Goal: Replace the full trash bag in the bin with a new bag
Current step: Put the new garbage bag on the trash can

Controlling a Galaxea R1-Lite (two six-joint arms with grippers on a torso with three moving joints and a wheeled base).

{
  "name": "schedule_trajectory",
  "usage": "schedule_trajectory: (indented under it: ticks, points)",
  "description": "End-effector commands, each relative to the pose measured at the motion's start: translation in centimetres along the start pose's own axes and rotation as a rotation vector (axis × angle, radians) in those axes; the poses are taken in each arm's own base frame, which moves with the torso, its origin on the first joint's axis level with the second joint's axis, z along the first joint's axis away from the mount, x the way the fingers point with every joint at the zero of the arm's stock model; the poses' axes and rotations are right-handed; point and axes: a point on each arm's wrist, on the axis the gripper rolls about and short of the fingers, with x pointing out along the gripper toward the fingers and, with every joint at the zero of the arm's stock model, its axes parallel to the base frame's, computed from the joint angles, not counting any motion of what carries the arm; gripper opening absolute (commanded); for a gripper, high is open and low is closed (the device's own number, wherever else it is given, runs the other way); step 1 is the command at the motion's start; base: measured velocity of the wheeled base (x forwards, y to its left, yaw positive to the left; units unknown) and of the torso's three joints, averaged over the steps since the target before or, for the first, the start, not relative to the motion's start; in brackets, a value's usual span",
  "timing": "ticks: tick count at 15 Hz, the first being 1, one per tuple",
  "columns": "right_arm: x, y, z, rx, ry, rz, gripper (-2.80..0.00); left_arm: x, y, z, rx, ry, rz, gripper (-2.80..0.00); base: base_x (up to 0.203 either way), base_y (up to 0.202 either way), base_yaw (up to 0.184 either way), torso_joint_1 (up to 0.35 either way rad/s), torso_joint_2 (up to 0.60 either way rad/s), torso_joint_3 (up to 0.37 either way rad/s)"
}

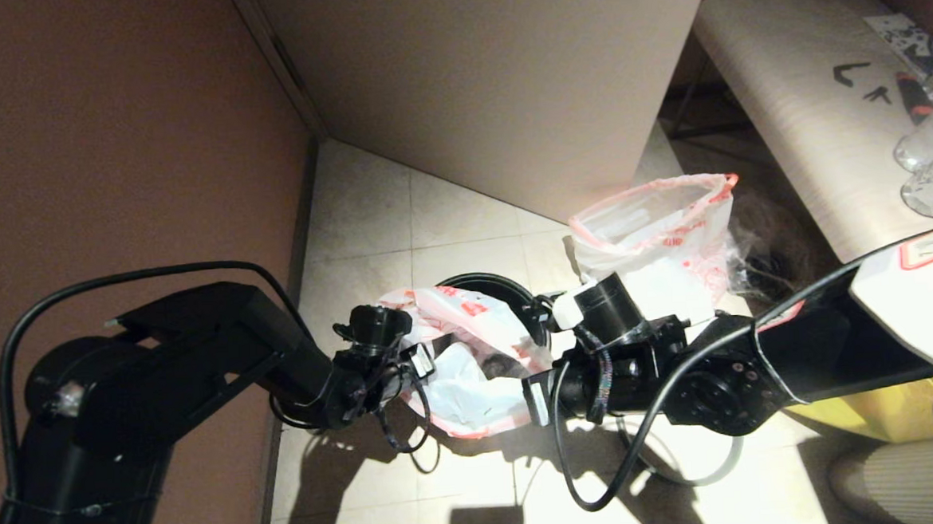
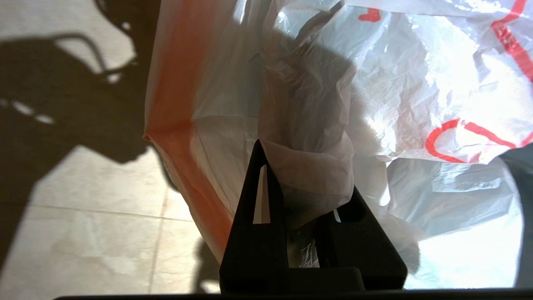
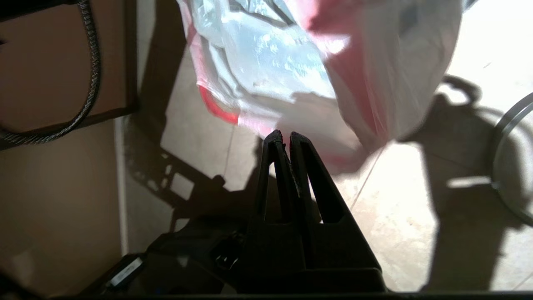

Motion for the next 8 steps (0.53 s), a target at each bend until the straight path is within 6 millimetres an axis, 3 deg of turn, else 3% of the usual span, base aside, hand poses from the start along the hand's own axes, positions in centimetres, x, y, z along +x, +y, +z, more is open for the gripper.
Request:
schedule_trajectory:
  ticks: [1, 5, 8]
  points:
    - [2.0, 1.0, -1.1, -0.023, 0.036, -0.007, -2.8, -0.2, -0.2, 0.2, -0.005, -0.01, -0.014, -2.8, 0.0, 0.0, 0.0, 0.0, 0.0, 0.0]
    - [2.8, 1.8, -3.3, -0.048, 0.098, -0.018, -2.8, -0.2, -0.4, 0.0, -0.003, -0.009, -0.018, -2.8, 0.0, 0.0, 0.0, 0.0, 0.0, 0.0]
    - [3.4, 1.1, -4.1, -0.04, 0.113, -0.055, -2.8, -0.2, -0.4, 0.1, -0.003, -0.01, -0.019, -2.8, 0.0, 0.0, 0.0, 0.0, 0.0, 0.0]
